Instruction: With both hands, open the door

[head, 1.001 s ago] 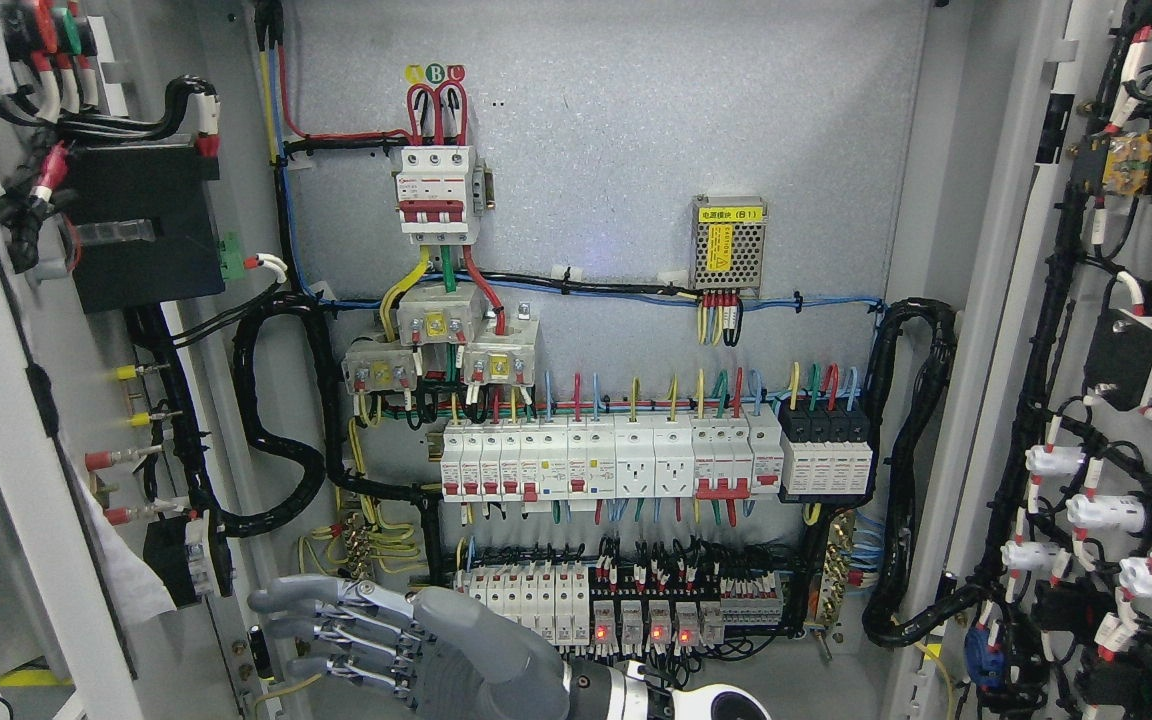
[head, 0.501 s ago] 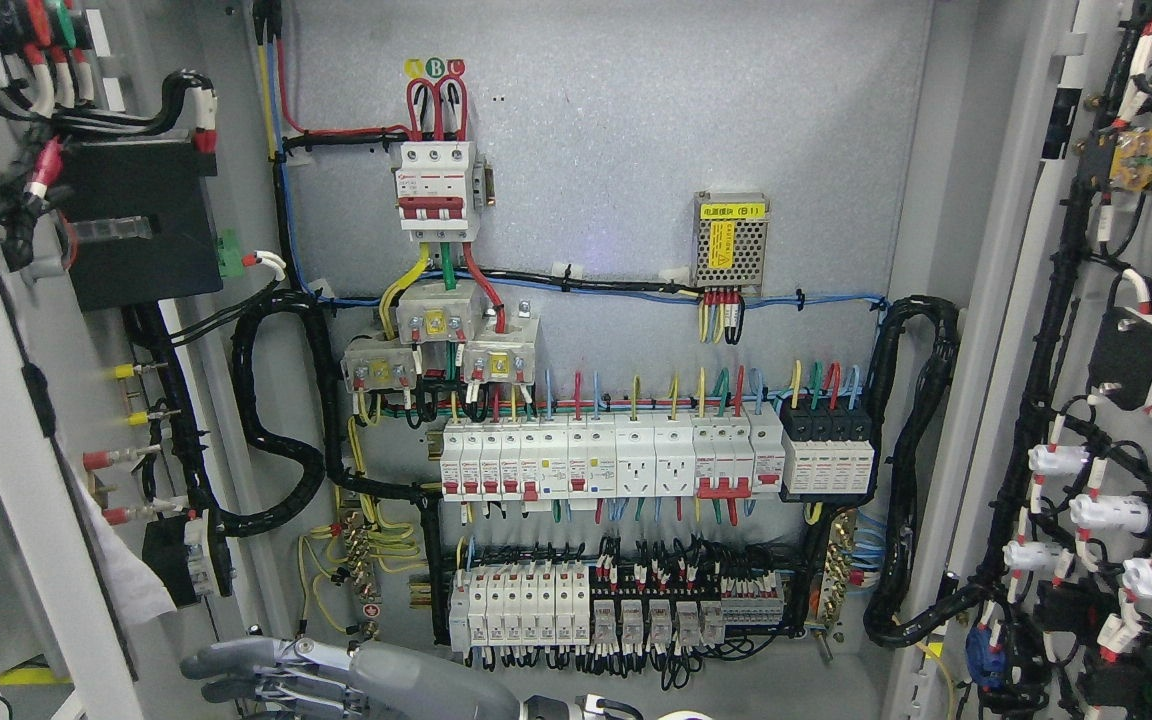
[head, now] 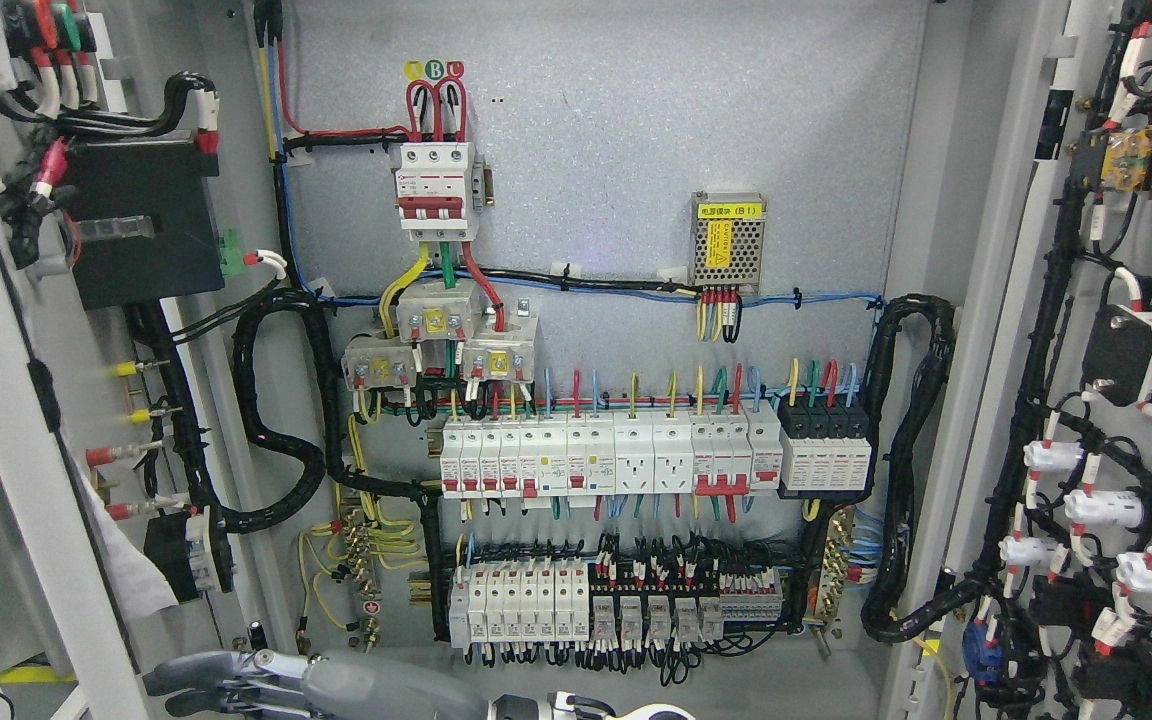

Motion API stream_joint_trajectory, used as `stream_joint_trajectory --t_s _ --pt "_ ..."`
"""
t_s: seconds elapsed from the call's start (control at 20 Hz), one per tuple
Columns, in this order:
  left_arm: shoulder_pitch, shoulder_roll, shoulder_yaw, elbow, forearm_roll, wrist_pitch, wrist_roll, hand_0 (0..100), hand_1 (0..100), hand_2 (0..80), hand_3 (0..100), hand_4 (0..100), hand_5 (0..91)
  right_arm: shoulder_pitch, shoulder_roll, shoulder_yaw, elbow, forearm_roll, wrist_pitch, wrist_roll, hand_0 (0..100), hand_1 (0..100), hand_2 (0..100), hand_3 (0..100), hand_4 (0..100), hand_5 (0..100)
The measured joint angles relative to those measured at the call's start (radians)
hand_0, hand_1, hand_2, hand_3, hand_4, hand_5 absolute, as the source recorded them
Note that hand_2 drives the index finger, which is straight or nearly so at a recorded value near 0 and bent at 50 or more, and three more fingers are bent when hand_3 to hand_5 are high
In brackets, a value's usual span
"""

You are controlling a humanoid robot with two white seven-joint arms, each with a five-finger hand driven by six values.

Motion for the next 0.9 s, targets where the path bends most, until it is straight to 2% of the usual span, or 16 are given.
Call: stream_joint_trajectory --t_s 0.2,0.4,0.6,0.9 --pt "0.001 0.000 0.000 -0.010 0.000 -0.001 -0.001 29 0 2.9 3 3 0.0 -0.008 0.000 0.029 0.003 -0.008 -0.006 -0.005 22 0 0 0 0 0" --pt "0.002 0.000 0.000 -0.017 0.000 -0.002 -0.001 29 0 2.9 3 3 0.0 -0.011 0.000 0.051 0.006 -0.018 -0.010 -0.036 22 0 0 0 0 0" --pt "0.002 0.000 0.000 -0.018 0.001 -0.002 -0.004 29 0 2.9 3 3 0.0 -0.013 0.000 0.066 0.011 -0.052 -0.010 -0.083 22 0 0 0 0 0" --pt "0.002 0.000 0.001 -0.011 0.002 -0.006 -0.003 29 0 2.8 3 3 0.0 -0.029 0.000 0.091 0.020 -0.080 -0.011 -0.098 22 0 0 0 0 0"
